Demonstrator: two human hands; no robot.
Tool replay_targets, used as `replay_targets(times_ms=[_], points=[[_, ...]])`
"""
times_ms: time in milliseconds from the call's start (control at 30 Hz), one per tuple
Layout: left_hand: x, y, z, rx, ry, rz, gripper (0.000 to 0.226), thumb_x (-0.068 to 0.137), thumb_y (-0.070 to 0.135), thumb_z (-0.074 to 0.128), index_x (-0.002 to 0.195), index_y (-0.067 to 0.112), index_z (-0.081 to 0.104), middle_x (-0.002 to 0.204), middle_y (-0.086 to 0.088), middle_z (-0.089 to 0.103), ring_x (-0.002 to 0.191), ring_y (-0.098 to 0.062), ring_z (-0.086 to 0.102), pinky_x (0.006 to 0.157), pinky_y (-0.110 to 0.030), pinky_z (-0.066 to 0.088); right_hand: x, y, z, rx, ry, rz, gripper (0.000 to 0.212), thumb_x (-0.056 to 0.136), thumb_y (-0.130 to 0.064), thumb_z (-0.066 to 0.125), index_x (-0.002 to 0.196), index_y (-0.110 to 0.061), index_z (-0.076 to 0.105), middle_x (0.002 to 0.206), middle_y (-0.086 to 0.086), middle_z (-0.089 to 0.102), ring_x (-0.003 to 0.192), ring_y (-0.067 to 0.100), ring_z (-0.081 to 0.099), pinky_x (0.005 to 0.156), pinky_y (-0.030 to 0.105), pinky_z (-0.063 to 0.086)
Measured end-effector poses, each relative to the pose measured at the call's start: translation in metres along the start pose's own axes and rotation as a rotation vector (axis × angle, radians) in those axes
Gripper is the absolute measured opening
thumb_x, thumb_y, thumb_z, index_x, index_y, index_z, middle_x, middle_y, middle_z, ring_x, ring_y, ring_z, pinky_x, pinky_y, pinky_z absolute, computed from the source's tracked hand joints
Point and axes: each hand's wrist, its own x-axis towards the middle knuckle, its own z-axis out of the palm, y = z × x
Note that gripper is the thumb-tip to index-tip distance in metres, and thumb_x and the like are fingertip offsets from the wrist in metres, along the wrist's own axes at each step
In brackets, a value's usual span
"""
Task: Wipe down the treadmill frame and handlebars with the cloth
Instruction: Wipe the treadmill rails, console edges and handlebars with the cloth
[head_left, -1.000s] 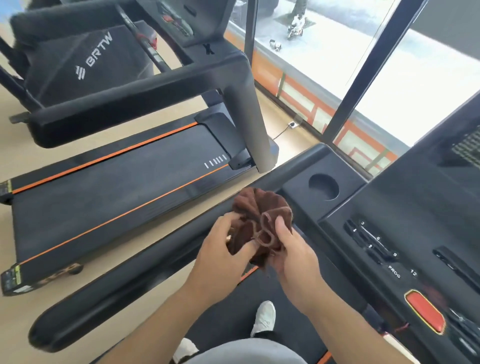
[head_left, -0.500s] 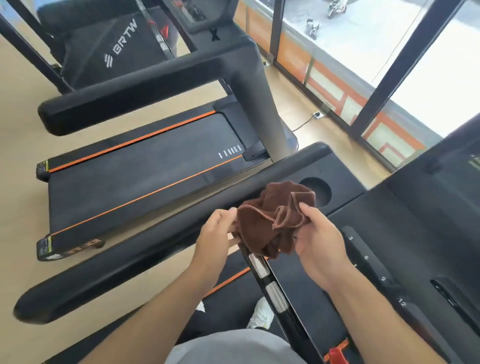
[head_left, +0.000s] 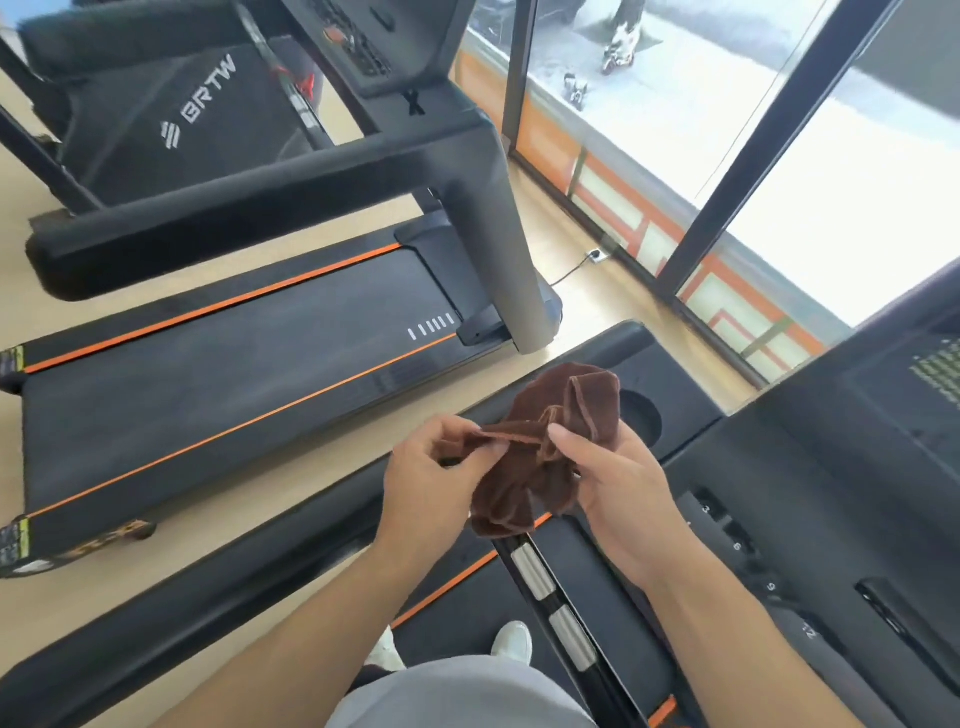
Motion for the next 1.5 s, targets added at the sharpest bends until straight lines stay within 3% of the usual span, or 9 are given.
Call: replay_targets(times_ms=[200, 333, 500, 700, 933, 1133, 1300, 1400, 1500], points=[[0.023, 0.005, -0.017, -0.121, 0.051, -0.028, 0.009, 0.099, 0.033, 0.059, 0.093, 0.025, 0.060, 0.097, -0.006, 0.070, 0.097, -0.030, 0.067, 0.087, -0.058, 0.057, 0.004, -0.011, 0.014, -0.225, 0.023, 0.047, 0.038, 0.079, -0.024, 0.085, 0.114, -0.020, 0.073, 0.111, 0.006, 0.078, 0.105, 0.032, 0.073, 0.096, 0.054, 0.057], [0.044, 0.007, -0.035, -0.164, 0.245, -0.064, 0.010, 0.099, 0.033, 0.060, 0.096, 0.024, 0.060, 0.098, 0.001, 0.070, 0.092, -0.016, 0.065, 0.081, -0.039, 0.056, 0.007, -0.022, 0.015, -0.152, 0.090, 0.036, 0.037, 0.093, 0.003, 0.067, 0.123, -0.018, 0.070, 0.111, 0.009, 0.078, 0.103, 0.035, 0.074, 0.090, 0.051, 0.060], [0.058, 0.004, -0.063, -0.153, 0.317, -0.105, 0.010, 0.100, 0.033, 0.060, 0.094, 0.025, 0.060, 0.098, 0.006, 0.069, 0.099, -0.018, 0.066, 0.093, -0.045, 0.055, 0.015, -0.029, 0.016, -0.115, 0.232, 0.075, 0.027, 0.101, -0.013, 0.061, 0.122, -0.027, 0.072, 0.112, -0.001, 0.078, 0.100, 0.020, 0.073, 0.091, 0.042, 0.059], [0.040, 0.005, -0.073, -0.062, 0.226, 0.022, 0.003, 0.090, 0.021, 0.076, 0.089, 0.021, 0.073, 0.076, 0.012, 0.075, 0.070, 0.004, 0.066, 0.063, -0.008, 0.049, 0.015, -0.016, 0.033, 0.013, 0.215, 0.156, 0.027, 0.104, -0.012, 0.057, 0.127, -0.018, 0.068, 0.116, 0.011, 0.076, 0.098, 0.024, 0.074, 0.088, 0.042, 0.062], [0.001, -0.004, -0.037, -0.264, -0.055, -0.125, 0.016, 0.092, 0.008, 0.070, 0.104, 0.015, 0.079, 0.102, -0.008, 0.079, 0.101, -0.031, 0.074, 0.093, -0.050, 0.059, -0.003, -0.015, 0.054, 0.152, -0.224, 0.153, 0.088, 0.085, 0.031, 0.036, 0.150, -0.027, 0.050, 0.139, 0.015, 0.062, 0.118, 0.031, 0.069, 0.082, 0.039, 0.061], [-0.009, 0.000, -0.034, -0.319, 0.045, -0.080, 0.015, 0.086, 0.006, 0.076, 0.095, 0.018, 0.080, 0.095, -0.007, 0.080, 0.093, -0.027, 0.075, 0.094, -0.051, 0.058, -0.011, -0.005, 0.058, -0.628, -0.108, -0.063, 0.084, 0.098, 0.006, 0.056, 0.153, -0.052, 0.033, 0.135, -0.016, 0.064, 0.120, 0.012, 0.065, 0.101, 0.039, 0.055], [-0.009, -0.008, -0.038, -0.275, 0.133, -0.063, 0.037, 0.083, 0.000, 0.078, 0.065, 0.029, 0.065, 0.082, -0.003, 0.076, 0.083, -0.020, 0.072, 0.085, -0.050, 0.061, -0.003, 0.001, 0.033, -1.294, 0.217, -0.240, 0.043, 0.107, -0.028, 0.041, 0.142, -0.052, 0.045, 0.115, 0.005, 0.070, 0.105, 0.029, 0.065, 0.094, 0.044, 0.055], [-0.013, -0.013, -0.036, -0.264, 0.125, -0.068, 0.024, 0.084, -0.002, 0.077, 0.079, 0.019, 0.067, 0.080, 0.004, 0.077, 0.078, -0.012, 0.072, 0.074, -0.037, 0.062, -0.005, -0.003, 0.021, -1.086, 0.150, -0.111, 0.030, 0.108, -0.029, 0.044, 0.123, -0.044, 0.066, 0.109, -0.007, 0.072, 0.104, 0.020, 0.066, 0.096, 0.041, 0.055], [-0.019, -0.016, -0.030, -0.252, 0.066, -0.075, 0.027, 0.086, -0.006, 0.073, 0.094, 0.020, 0.072, 0.083, 0.007, 0.078, 0.078, -0.010, 0.071, 0.067, -0.027, 0.058, -0.015, -0.010, 0.030, -0.319, -0.057, 0.121, 0.029, 0.107, -0.016, 0.048, 0.113, -0.017, 0.076, 0.113, 0.013, 0.075, 0.097, 0.028, 0.071, 0.079, 0.042, 0.062]])
